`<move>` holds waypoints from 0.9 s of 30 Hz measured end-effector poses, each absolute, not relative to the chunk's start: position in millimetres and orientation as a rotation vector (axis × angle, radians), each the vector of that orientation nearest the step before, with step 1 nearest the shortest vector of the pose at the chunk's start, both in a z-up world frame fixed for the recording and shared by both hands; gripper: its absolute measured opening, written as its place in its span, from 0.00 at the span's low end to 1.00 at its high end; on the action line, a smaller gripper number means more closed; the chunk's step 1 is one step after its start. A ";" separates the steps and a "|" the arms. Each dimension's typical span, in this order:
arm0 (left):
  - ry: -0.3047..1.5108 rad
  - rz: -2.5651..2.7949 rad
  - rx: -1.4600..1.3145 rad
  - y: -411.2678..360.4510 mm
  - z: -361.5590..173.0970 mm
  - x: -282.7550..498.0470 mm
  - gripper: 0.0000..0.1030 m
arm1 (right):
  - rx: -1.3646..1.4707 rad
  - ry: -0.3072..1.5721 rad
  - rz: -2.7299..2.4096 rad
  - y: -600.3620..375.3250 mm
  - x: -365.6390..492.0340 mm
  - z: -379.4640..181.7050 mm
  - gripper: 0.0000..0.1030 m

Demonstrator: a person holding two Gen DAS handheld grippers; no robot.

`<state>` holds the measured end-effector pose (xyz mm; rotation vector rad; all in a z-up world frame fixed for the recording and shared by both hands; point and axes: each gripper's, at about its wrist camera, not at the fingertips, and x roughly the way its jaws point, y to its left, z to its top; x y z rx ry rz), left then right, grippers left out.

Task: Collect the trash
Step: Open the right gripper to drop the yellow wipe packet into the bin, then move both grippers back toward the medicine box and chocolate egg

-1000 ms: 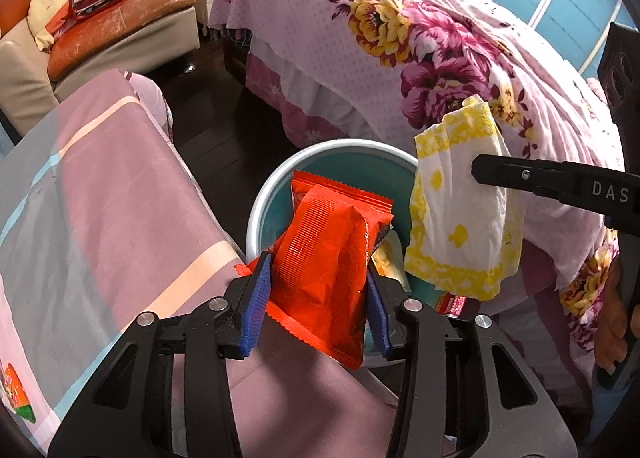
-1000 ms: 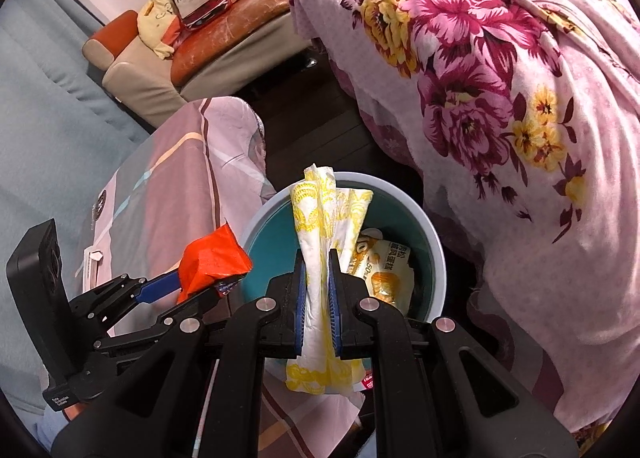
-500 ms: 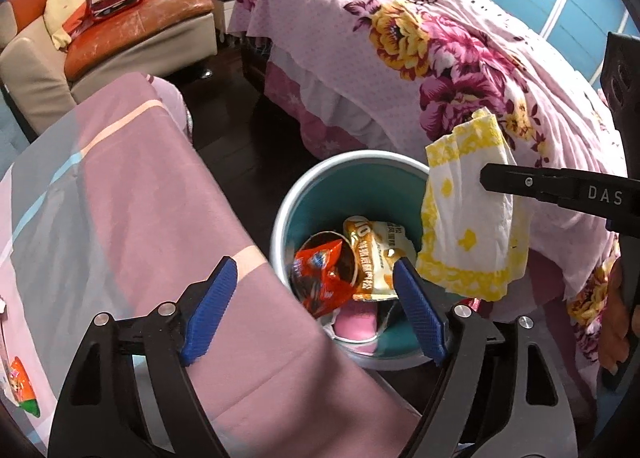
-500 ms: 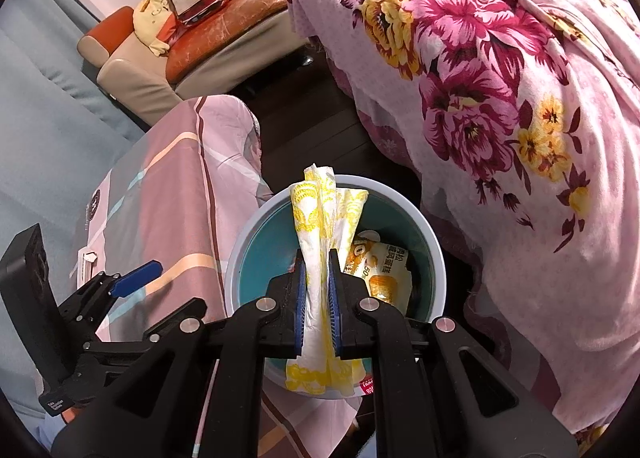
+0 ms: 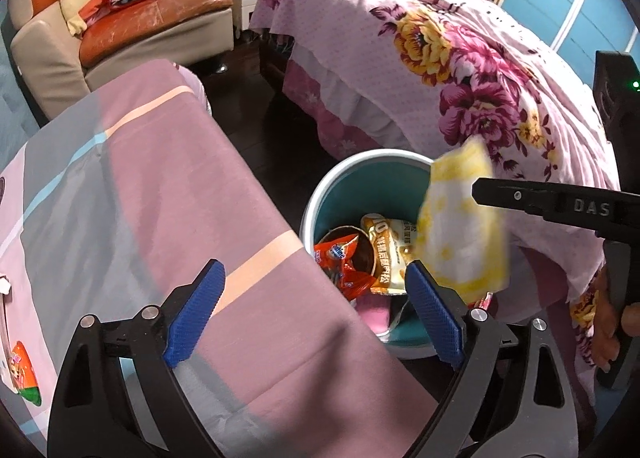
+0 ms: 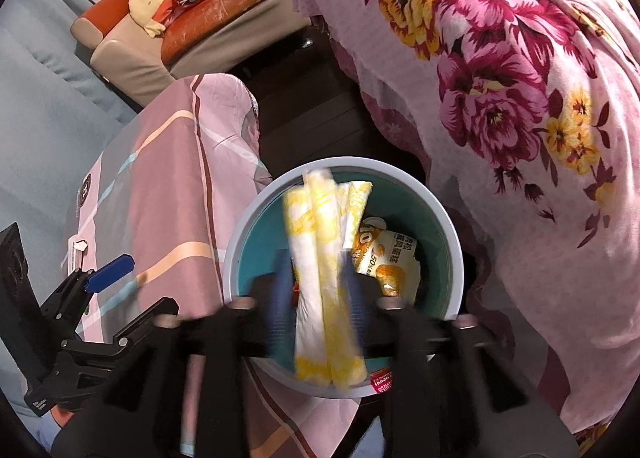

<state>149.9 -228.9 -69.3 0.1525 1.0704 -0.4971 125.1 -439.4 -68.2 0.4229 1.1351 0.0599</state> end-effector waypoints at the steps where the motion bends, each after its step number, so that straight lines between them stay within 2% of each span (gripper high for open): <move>1: 1.070 -0.496 0.150 -227.8 -69.0 149.7 0.89 | 0.417 1.132 0.056 -437.6 124.8 -66.8 0.51; 3: 1.071 -0.491 0.144 -223.0 -68.4 149.4 0.89 | 0.407 1.137 0.055 -434.2 125.4 -65.1 0.59; 5: 1.070 -0.488 0.135 -216.7 -66.9 148.4 0.89 | 0.404 1.145 0.048 -430.9 125.0 -63.4 0.71; 27: 1.022 -0.376 0.017 -105.5 -35.3 126.3 0.89 | 0.298 1.173 0.131 -338.1 117.0 -19.0 0.75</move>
